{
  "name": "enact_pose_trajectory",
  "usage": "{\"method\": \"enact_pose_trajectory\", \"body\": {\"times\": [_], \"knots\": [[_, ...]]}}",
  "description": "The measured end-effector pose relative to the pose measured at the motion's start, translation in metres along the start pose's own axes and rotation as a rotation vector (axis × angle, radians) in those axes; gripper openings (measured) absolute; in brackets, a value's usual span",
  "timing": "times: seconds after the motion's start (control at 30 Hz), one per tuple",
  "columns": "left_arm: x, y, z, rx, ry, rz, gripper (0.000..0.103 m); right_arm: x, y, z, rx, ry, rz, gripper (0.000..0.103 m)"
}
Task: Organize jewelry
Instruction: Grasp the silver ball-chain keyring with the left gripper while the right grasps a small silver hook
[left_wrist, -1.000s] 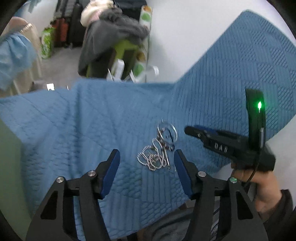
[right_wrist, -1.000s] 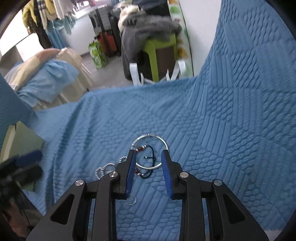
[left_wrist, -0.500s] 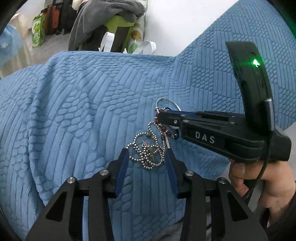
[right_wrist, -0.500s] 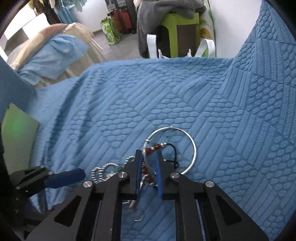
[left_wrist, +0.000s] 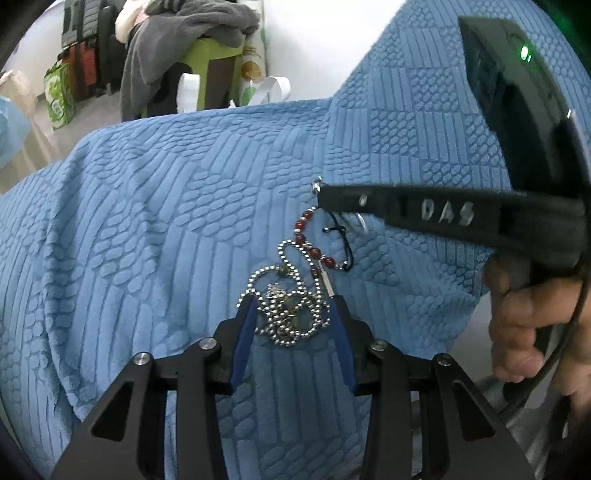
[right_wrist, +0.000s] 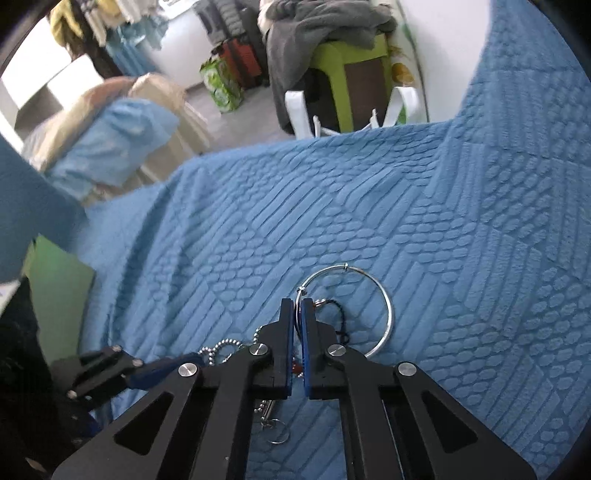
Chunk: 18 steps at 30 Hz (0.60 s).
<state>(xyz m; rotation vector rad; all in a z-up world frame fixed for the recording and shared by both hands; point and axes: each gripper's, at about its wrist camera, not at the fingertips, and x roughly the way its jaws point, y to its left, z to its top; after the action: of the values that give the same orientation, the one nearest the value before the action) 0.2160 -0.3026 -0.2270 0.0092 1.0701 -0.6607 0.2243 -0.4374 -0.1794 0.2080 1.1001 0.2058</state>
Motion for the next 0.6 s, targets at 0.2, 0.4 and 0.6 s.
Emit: {"method": "enact_pose_trajectory", "body": {"times": [0.2,0.4,0.6], "knots": [[0.013,-0.018,-0.002,0.076,-0.011,0.1,0.03,-0.015,-0.006,0.004,0.037,-0.057,0.032,0.002],[0.014,-0.015,-0.002,0.048,-0.003,0.097,0.008,-0.012,-0.011,0.005,0.062,-0.046,0.016,0.002],[0.001,0.0,0.0,-0.054,-0.018,0.041,0.008,0.006,-0.013,-0.003,0.063,0.027,0.026,0.015]]}}
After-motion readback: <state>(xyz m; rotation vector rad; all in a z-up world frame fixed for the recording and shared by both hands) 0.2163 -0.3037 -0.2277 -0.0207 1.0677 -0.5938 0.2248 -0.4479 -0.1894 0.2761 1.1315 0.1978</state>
